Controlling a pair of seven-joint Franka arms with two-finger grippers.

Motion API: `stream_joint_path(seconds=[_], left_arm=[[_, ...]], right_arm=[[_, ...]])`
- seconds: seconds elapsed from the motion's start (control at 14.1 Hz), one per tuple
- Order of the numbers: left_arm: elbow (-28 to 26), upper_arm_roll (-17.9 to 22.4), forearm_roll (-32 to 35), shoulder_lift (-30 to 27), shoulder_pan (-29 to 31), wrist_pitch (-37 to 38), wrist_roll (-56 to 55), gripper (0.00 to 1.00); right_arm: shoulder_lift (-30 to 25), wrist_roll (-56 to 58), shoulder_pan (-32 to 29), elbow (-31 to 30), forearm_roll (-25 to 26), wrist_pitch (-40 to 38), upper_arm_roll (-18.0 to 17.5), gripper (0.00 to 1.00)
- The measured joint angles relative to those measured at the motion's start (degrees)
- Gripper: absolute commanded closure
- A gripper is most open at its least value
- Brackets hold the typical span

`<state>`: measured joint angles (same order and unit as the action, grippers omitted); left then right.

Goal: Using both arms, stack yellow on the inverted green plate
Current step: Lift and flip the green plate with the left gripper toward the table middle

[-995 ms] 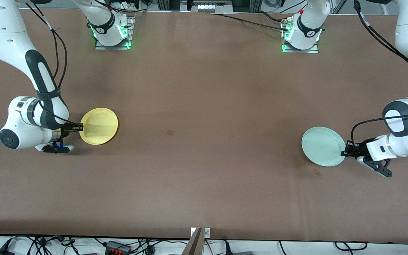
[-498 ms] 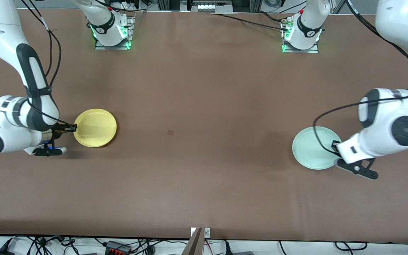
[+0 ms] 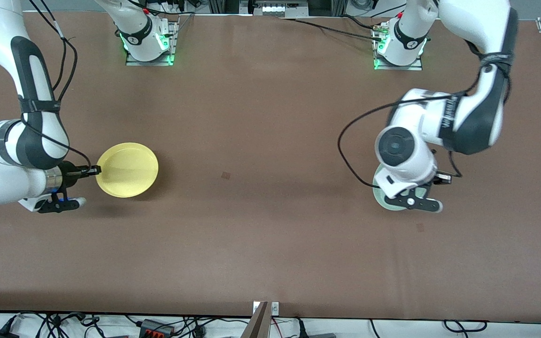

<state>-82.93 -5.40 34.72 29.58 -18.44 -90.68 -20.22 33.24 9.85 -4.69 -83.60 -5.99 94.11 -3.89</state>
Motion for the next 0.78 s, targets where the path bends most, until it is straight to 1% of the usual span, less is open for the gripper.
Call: stream_joint_path(seconds=[0.14,0.21,0.28,0.5,0.78], left_arm=[[0.0,0.03,3.23,1.56,-3.15,2.4,-6.98,0.99],[0.0,0.03,5.63,2.66,-5.07,3.78,-10.29,0.99],[0.02,0.02,7.52,3.85,-7.22,5.33,-13.67,0.99],[0.01,0.25,9.84,7.85,-13.19,8.32,-23.94,0.99],[0.02,0.4,11.19,12.04,-16.39,9.03,-32.88,0.99]], right_arm=[[-0.01,-0.07,0.55,0.67,-4.44,-0.08,-0.08,1.0],[0.0,-0.07,0.56,0.73,-5.61,-0.1,-0.09,1.0],[0.01,-0.07,0.65,0.73,-6.2,-0.13,-0.14,1.0],[0.04,-1.82,2.77,0.73,-6.48,-0.19,-0.26,1.0],[0.08,-6.57,6.32,0.73,-6.52,-0.18,-0.4,1.0]])
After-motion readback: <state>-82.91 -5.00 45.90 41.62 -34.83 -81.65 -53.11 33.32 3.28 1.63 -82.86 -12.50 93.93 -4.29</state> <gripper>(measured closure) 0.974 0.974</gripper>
